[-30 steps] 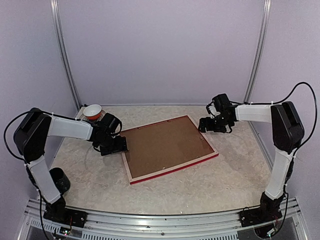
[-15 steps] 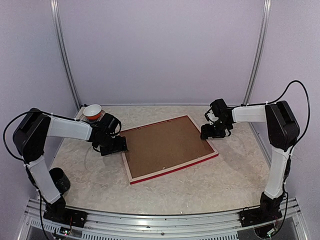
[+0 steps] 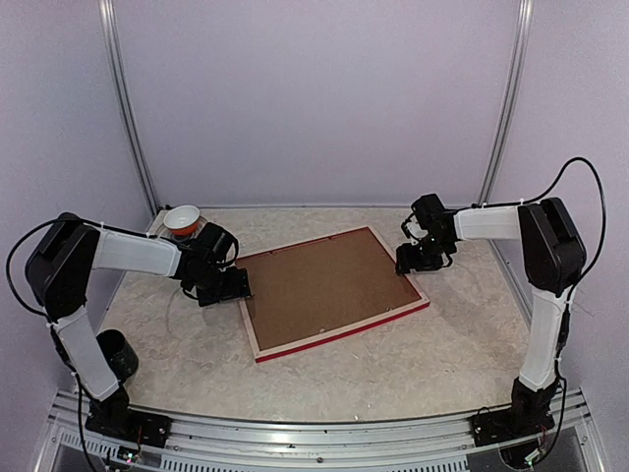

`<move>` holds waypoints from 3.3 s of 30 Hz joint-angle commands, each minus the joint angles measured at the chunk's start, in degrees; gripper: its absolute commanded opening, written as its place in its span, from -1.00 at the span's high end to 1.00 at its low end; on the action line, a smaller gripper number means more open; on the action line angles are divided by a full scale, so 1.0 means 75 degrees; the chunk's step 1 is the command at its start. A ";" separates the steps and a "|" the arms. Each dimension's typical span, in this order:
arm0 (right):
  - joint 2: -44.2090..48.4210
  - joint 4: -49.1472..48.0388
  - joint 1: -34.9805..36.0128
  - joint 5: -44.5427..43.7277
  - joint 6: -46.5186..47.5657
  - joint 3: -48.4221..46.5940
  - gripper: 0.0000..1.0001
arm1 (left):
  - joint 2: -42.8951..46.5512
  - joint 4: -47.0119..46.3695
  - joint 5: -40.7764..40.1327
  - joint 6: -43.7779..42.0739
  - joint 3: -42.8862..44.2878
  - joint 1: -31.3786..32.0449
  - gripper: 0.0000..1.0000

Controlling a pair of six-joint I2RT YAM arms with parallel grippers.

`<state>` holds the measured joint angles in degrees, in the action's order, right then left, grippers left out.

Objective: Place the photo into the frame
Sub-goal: Press the fastener onto the backboard.

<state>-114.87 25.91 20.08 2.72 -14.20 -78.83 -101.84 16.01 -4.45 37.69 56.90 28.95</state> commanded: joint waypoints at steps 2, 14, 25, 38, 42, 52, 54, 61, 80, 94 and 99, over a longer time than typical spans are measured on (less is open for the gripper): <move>-0.0101 0.0057 -0.0052 0.0009 0.0064 -0.0157 -0.30 | 0.0082 0.0008 0.0199 0.0071 -0.0100 -0.0040 -0.76; -0.0278 0.0062 -0.0011 -0.0067 0.0062 -0.0196 -0.32 | 0.0021 -0.0014 0.0233 0.0072 -0.0105 -0.0029 -0.76; -0.0313 0.0062 0.0112 -0.0257 0.0079 -0.0254 -0.25 | 0.0013 -0.0046 0.0252 0.0095 -0.0134 -0.0032 -0.76; -0.0226 0.0003 0.0136 -0.0529 0.0141 -0.0170 -0.08 | -0.0026 -0.0060 0.0249 0.0076 -0.0134 -0.0032 -0.76; -0.0201 0.0040 0.0136 -0.0509 0.0180 -0.0180 -0.09 | -0.0018 -0.0060 0.0252 0.0081 -0.0152 -0.0036 -0.76; -0.0031 0.0021 0.0147 -0.0069 0.0186 -0.0196 -0.20 | 0.0043 -0.0037 0.0218 0.0072 -0.0134 -0.0040 -0.76; -0.0050 0.0042 0.0147 -0.0012 0.0203 -0.0192 -0.19 | 0.0037 -0.0028 0.0218 0.0072 -0.0134 -0.0040 -0.76; -0.0285 0.0192 0.0150 -0.0742 0.0110 -0.0223 -0.15 | 0.0061 -0.0035 0.0212 0.0082 -0.0168 -0.0040 -0.76; -0.0166 -0.0194 0.0441 -0.0833 0.0356 -0.0024 0.36 | 0.0044 -0.0040 0.0215 0.0096 -0.0172 -0.0040 -0.76; -0.0036 -0.0063 0.0493 -0.0270 0.0245 -0.0121 -0.16 | 0.0359 -0.0007 0.0116 0.0108 -0.0048 -0.0080 -0.76; 0.0387 -0.0161 0.0408 0.0464 0.0120 -0.0098 -0.52 | 0.0981 0.0056 -0.0086 0.0095 0.0135 -0.0130 -0.77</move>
<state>-116.01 25.04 23.20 1.52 -12.16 -79.64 -99.88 15.97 -3.88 38.17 56.64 28.62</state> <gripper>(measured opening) 0.732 0.885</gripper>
